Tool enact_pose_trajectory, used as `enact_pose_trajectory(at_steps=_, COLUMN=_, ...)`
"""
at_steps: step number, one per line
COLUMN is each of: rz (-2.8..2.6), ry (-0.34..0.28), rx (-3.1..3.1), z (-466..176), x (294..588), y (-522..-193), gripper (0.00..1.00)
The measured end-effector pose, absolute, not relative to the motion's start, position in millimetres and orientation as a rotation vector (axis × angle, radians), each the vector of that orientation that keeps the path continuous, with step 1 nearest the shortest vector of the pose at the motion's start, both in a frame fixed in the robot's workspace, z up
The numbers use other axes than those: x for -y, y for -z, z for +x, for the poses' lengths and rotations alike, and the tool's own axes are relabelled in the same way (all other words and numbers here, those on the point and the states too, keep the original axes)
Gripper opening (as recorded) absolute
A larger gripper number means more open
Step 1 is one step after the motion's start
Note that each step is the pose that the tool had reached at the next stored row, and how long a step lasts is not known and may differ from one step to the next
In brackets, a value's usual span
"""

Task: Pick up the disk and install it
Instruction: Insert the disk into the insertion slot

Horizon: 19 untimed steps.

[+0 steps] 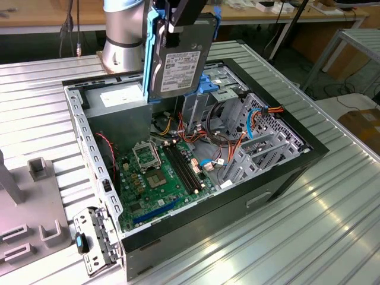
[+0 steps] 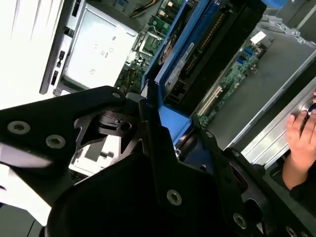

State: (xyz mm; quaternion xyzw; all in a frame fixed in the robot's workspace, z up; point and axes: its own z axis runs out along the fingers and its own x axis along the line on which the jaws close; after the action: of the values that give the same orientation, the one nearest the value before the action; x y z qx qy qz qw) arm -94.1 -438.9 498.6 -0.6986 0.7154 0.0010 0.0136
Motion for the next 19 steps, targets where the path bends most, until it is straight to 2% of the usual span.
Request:
enact_pose_trajectory(at_steps=6, rz=-2.176, ry=-0.003, rx=-2.228, z=-94, x=475, y=-497, gripper=0.37)
enact_pose_trajectory(at_steps=16, rz=-2.176, ry=-0.002, rx=-2.229, z=-66, x=481, y=-493, gripper=0.37)
enact_pose_trajectory(at_steps=19, rz=-2.176, ry=-0.002, rx=-2.229, z=-62, x=492, y=-492, gripper=0.37)
